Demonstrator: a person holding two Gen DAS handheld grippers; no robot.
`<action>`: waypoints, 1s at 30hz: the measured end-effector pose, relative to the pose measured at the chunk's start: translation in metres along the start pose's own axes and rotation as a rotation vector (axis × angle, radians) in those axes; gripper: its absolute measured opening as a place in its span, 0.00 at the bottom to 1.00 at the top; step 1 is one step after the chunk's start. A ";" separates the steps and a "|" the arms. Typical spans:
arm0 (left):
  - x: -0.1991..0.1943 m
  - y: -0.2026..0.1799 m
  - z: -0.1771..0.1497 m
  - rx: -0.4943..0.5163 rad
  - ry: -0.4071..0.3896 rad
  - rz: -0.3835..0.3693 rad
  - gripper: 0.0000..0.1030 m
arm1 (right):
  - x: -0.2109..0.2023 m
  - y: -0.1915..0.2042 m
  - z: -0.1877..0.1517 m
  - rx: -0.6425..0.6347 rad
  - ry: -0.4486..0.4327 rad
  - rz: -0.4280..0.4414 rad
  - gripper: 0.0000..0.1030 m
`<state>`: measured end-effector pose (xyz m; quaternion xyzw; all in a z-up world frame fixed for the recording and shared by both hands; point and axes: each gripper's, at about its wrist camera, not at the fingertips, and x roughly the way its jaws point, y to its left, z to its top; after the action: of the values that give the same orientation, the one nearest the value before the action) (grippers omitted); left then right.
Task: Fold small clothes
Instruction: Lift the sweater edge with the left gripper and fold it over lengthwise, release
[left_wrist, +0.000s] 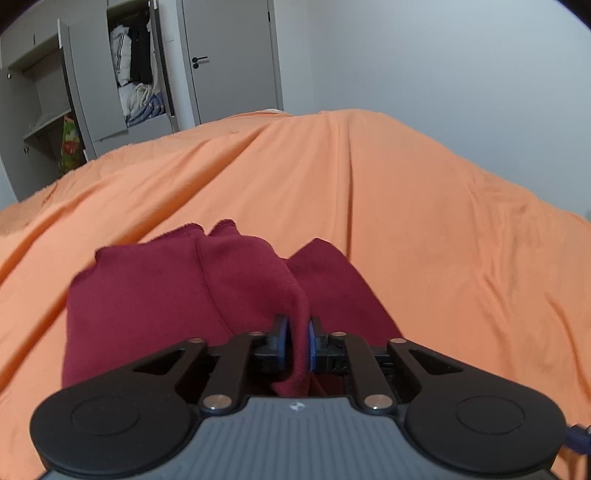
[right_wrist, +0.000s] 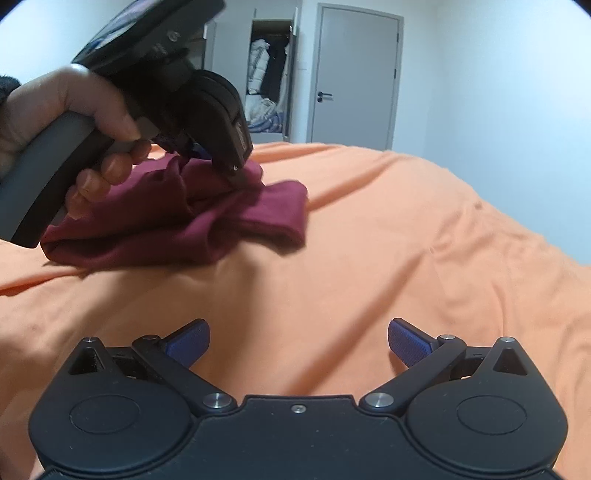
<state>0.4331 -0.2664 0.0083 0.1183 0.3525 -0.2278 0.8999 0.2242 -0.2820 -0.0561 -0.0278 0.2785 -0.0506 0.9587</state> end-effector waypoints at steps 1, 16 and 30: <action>-0.002 0.005 0.000 -0.015 -0.001 -0.022 0.26 | 0.000 0.004 -0.003 0.010 0.005 0.003 1.00; -0.058 0.025 -0.002 -0.154 -0.107 -0.047 0.99 | -0.013 0.038 -0.020 0.029 0.025 -0.017 1.00; -0.089 0.140 -0.093 -0.446 -0.127 0.404 1.00 | -0.033 0.049 -0.002 0.009 -0.027 -0.010 1.00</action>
<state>0.3905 -0.0807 0.0094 -0.0288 0.3060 0.0317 0.9511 0.1990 -0.2294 -0.0441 -0.0255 0.2650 -0.0562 0.9623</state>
